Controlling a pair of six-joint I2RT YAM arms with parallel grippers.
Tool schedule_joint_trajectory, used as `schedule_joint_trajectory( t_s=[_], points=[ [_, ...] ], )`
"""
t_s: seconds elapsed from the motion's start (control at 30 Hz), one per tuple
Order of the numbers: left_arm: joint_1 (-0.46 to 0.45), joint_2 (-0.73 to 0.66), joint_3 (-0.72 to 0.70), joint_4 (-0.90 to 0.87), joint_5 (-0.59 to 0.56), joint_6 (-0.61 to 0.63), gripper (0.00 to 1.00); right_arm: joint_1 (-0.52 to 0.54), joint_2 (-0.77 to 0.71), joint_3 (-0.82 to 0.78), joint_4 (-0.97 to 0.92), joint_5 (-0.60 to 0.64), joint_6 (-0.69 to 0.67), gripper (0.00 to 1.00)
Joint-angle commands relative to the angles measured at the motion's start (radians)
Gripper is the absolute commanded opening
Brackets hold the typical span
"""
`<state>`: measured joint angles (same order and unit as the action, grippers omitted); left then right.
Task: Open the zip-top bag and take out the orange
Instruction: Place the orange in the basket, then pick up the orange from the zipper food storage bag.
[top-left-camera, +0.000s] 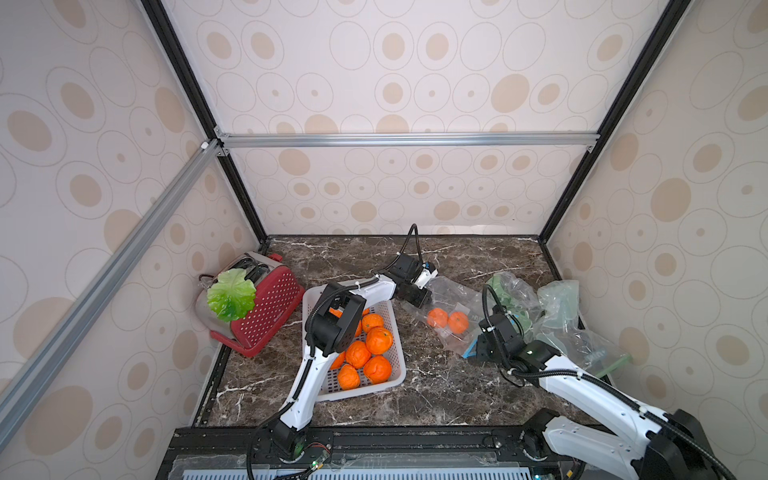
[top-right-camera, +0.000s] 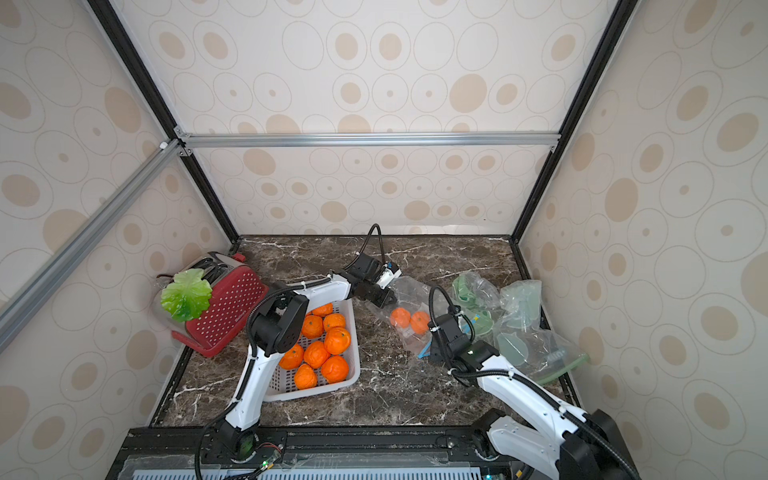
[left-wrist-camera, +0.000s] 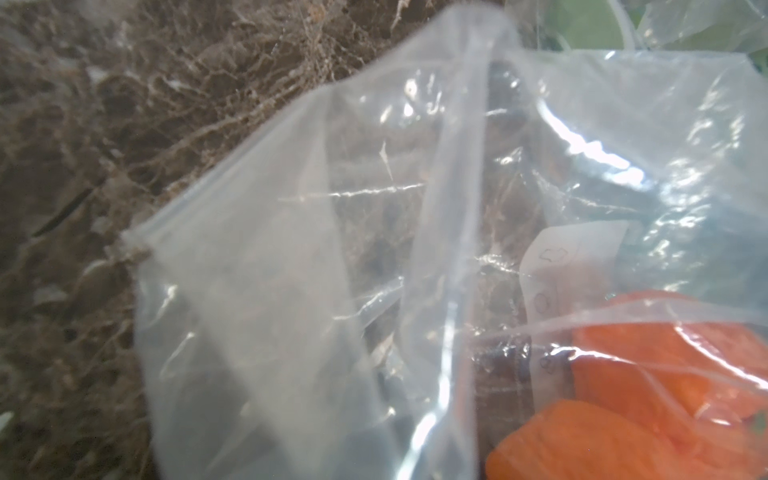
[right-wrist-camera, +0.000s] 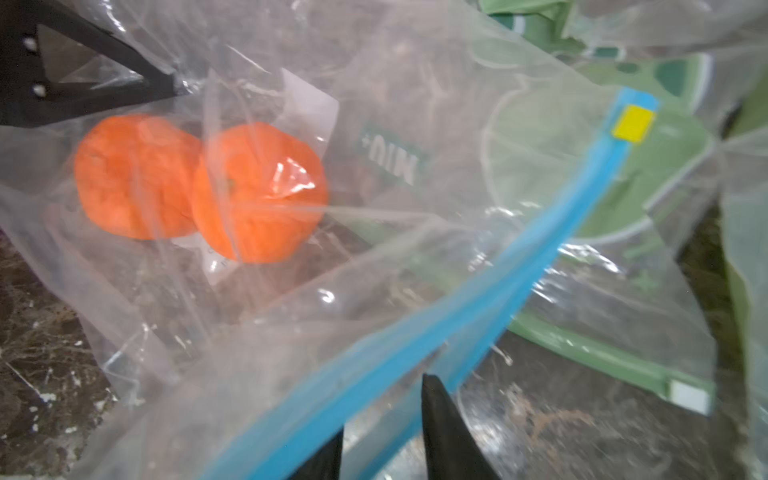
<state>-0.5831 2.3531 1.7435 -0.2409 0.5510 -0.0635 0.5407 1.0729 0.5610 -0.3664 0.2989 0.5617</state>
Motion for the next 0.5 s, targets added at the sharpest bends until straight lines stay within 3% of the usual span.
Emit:
schedule_joint_trajectory(
  t_s=[0.0, 0.1, 0.23, 0.33, 0.47],
  points=[
    [0.009, 0.021, 0.001, -0.015, 0.010, 0.019, 0.00, -0.018, 0.068, -0.005, 0.269, -0.101, -0.106, 0.42],
    [0.009, 0.024, 0.003, -0.016, 0.015, 0.020, 0.00, -0.030, 0.151, 0.024, 0.338, -0.136, -0.156, 0.51],
    [0.009, 0.030, 0.013, -0.024, 0.022, 0.021, 0.00, -0.049, 0.266, 0.058, 0.425, -0.181, -0.191, 0.71],
    [0.009, 0.032, 0.017, -0.026, 0.026, 0.024, 0.00, -0.077, 0.359, 0.108, 0.447, -0.254, -0.189, 0.77],
    [0.009, 0.029, 0.011, -0.023, 0.029, 0.027, 0.00, -0.082, 0.447, 0.164, 0.459, -0.244, -0.212, 0.84]
  ],
)
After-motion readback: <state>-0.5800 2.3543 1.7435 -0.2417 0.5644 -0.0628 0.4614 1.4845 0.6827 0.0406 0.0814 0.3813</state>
